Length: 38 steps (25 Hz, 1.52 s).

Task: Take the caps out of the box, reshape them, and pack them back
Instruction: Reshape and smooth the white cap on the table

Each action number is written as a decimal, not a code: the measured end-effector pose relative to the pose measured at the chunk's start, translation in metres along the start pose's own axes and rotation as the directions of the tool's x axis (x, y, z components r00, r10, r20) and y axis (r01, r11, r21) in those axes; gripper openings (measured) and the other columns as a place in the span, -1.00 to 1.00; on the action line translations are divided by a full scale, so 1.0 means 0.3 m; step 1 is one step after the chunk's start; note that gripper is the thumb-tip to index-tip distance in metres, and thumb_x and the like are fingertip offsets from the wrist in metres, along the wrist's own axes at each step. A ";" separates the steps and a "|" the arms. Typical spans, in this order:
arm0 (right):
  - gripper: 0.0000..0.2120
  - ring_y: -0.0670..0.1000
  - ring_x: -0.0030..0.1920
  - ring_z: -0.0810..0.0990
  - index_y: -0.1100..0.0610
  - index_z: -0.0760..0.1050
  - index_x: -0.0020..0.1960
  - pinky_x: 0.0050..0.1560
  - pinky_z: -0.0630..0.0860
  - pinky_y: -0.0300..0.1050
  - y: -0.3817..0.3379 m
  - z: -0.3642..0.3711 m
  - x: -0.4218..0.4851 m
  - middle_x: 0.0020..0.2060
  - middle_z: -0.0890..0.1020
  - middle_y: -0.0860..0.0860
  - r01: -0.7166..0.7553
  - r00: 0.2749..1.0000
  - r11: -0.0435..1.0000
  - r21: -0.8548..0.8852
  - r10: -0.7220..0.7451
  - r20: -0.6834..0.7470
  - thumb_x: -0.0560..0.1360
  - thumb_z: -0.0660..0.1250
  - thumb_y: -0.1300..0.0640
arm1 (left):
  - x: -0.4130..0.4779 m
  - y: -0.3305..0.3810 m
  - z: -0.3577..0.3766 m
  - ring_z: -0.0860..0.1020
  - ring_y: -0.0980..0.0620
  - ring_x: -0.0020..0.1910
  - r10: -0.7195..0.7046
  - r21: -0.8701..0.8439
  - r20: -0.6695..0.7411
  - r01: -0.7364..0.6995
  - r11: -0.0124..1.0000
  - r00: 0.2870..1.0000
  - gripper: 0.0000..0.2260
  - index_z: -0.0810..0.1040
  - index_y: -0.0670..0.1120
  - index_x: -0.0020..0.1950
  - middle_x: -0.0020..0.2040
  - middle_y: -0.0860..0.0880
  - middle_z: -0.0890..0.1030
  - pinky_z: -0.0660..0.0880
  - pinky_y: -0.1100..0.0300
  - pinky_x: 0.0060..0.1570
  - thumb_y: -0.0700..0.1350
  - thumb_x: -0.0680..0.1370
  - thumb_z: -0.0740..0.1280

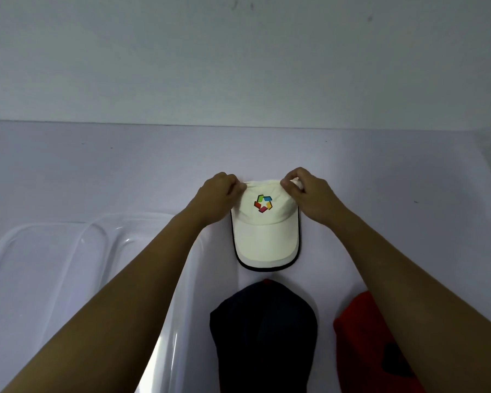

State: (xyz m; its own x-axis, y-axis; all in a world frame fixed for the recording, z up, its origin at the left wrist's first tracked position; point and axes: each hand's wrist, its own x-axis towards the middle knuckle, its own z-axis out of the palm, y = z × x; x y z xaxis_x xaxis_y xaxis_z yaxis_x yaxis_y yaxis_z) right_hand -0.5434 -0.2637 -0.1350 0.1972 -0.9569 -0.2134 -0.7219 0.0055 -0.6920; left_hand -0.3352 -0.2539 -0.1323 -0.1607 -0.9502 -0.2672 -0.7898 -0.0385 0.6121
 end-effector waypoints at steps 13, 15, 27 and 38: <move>-0.70 -0.12 -0.21 0.51 0.13 0.42 0.23 -0.21 0.43 -0.50 0.040 0.036 -0.083 0.08 0.40 -0.01 0.028 0.970 0.968 0.248 0.034 -0.242 0.53 0.29 0.09 | -0.054 0.010 -0.012 0.63 -0.02 -0.16 -0.144 -0.397 -0.060 0.109 0.911 0.988 -0.66 0.43 -0.07 0.26 0.22 -0.01 0.47 0.59 0.19 -0.19 0.02 0.54 0.31; -0.74 -0.15 -0.18 0.52 0.11 0.46 0.22 -0.19 0.41 -0.55 0.045 0.063 -0.092 0.11 0.42 -0.03 0.027 0.965 0.951 0.306 0.056 -0.258 0.53 0.29 0.12 | -0.062 0.001 0.011 0.62 0.00 -0.16 -0.174 -0.483 -0.079 0.115 0.868 0.982 -0.69 0.47 -0.09 0.22 0.21 -0.01 0.52 0.60 0.08 0.02 -0.03 0.51 0.36; -0.86 -0.15 -0.25 0.38 0.12 0.34 -0.03 -0.24 0.35 -0.37 0.014 0.113 -0.056 -0.25 0.43 -0.12 -0.058 0.963 0.886 0.460 0.171 -0.209 0.63 0.05 0.10 | -0.045 0.022 0.090 0.38 0.12 -0.27 -0.101 -0.479 -0.248 -0.032 0.877 0.963 -0.85 0.41 -0.10 -0.09 -0.24 0.09 0.45 0.34 0.27 -0.23 -0.14 0.63 0.11; -0.46 -0.02 0.23 0.43 0.11 0.23 0.41 0.20 0.45 -0.17 -0.004 0.130 -0.162 0.31 0.32 0.01 -0.181 0.931 0.874 0.451 0.300 -0.209 0.51 0.29 -0.04 | -0.123 0.050 0.096 0.42 -0.10 0.32 -0.366 -0.403 -0.177 0.272 0.874 0.914 -0.61 0.26 -0.17 0.44 0.40 -0.14 0.38 0.37 0.13 0.17 -0.11 0.62 0.15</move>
State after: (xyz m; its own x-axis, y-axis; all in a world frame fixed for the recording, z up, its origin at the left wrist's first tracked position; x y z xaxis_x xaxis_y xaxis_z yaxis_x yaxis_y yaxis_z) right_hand -0.5263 -0.2060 -0.1506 -0.1715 -0.9496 -0.2622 -0.3675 0.3086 -0.8773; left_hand -0.3583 -0.2104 -0.1347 0.2463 -0.9089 -0.3365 -0.4953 -0.4165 0.7624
